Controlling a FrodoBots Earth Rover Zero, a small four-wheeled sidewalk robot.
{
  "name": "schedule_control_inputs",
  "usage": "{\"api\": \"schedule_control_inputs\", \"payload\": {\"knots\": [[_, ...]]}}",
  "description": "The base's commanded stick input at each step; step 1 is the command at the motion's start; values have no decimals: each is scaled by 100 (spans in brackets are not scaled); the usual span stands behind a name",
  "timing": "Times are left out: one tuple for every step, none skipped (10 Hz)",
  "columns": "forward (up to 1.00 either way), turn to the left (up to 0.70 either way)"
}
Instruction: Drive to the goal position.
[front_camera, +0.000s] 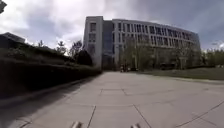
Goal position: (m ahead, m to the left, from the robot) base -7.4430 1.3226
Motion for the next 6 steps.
{"api": "schedule_control_inputs", "payload": {"knots": [[70,0],[70,0],[70,0],[70,0],[70,0],[70,0]]}}
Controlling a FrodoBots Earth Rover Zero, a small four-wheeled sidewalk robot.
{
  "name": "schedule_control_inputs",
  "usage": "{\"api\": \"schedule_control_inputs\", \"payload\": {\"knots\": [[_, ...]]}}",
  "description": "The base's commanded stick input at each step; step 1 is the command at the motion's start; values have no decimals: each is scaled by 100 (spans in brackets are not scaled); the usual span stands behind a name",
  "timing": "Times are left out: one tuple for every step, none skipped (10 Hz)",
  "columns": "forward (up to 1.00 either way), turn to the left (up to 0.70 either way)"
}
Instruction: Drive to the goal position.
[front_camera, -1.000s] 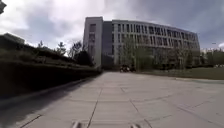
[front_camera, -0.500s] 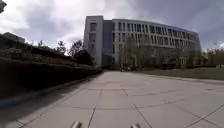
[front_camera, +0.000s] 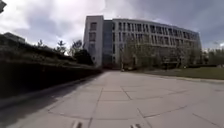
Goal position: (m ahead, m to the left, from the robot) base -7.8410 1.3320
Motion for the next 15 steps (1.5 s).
{"api": "schedule_control_inputs", "payload": {"knots": [[70,0],[70,0],[70,0],[70,0],[70,0],[70,0],[70,0],[70,0],[70,0],[70,0],[70,0],[70,0],[70,0],[70,0],[70,0]]}}
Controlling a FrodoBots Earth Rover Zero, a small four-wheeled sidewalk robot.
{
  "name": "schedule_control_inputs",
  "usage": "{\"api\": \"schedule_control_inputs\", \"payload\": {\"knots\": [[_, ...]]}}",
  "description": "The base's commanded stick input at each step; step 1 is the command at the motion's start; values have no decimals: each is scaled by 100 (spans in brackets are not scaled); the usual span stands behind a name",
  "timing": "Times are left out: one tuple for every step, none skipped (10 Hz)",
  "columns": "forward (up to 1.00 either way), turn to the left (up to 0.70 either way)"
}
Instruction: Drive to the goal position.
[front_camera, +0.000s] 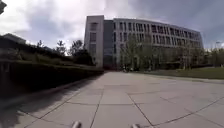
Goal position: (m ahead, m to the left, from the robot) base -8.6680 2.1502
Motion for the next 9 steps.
{"api": "schedule_control_inputs", "payload": {"knots": [[70,0],[70,0],[70,0],[70,0],[70,0],[70,0],[70,0],[70,0],[70,0]]}}
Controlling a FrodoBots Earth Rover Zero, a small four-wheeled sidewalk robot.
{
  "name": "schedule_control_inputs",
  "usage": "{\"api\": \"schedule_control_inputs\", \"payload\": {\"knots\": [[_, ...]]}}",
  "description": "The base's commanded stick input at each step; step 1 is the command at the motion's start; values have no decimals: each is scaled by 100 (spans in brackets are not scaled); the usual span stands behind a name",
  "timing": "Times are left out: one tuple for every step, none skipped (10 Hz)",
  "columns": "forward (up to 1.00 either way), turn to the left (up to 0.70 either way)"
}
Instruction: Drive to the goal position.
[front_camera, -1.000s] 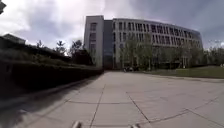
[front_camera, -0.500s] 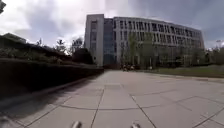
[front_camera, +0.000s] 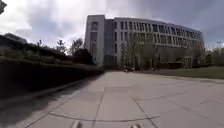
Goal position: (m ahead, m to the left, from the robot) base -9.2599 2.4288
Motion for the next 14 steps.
{"api": "schedule_control_inputs", "payload": {"knots": [[70,0],[70,0],[70,0],[70,0],[70,0],[70,0],[70,0],[70,0],[70,0],[70,0],[70,0],[70,0],[70,0],[70,0]]}}
